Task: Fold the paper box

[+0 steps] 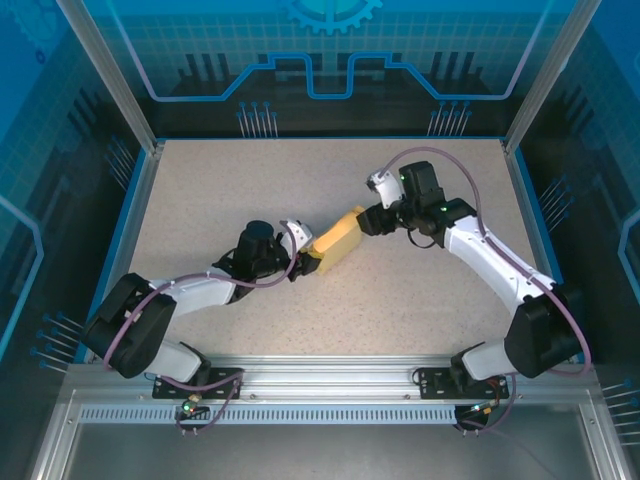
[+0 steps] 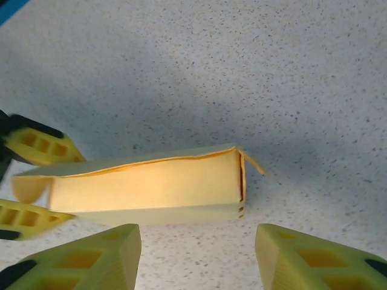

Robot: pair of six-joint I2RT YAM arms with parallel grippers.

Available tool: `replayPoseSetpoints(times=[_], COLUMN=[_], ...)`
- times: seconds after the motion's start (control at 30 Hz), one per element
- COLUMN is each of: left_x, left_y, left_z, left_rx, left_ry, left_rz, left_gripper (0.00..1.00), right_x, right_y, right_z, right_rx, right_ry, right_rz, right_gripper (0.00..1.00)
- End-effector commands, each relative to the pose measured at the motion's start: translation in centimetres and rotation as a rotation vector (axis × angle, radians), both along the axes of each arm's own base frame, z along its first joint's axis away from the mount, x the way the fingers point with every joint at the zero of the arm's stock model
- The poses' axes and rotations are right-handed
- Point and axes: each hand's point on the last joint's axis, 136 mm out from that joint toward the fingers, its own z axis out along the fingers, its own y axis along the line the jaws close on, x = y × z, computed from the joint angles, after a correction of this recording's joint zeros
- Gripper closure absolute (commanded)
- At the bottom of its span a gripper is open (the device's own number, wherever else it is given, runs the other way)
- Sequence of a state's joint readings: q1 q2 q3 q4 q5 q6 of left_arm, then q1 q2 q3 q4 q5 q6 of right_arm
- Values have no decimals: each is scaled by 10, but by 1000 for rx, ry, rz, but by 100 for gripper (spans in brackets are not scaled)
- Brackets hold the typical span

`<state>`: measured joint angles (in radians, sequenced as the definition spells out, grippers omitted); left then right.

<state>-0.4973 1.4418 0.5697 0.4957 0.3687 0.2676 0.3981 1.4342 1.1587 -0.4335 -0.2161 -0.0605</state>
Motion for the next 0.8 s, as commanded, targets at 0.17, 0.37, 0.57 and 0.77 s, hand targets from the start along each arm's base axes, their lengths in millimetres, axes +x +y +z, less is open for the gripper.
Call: replayPoseSetpoints(times=[0.17,0.37,0.57,0.77], left_x=[-6,-7,-5,-4], left_y=[0,0,0,1], left_z=[8,5,6,6], left_rx=[-19,-18,-17,-16], left_ry=[-33,-28,-29,-29], left_rz=[-139,-148,-142,-136], left_gripper=[63,63,63,63], right_x=[6,16,23,27], right_y=[-4,-8,-1,2], right_z=[-16,-27,-30,-35], right_rx=[-200,-223,-207,-198], right_ry=[-185,-186,-174,-162], right_rz=[274,327,375,375], right_gripper=[48,49,56,69])
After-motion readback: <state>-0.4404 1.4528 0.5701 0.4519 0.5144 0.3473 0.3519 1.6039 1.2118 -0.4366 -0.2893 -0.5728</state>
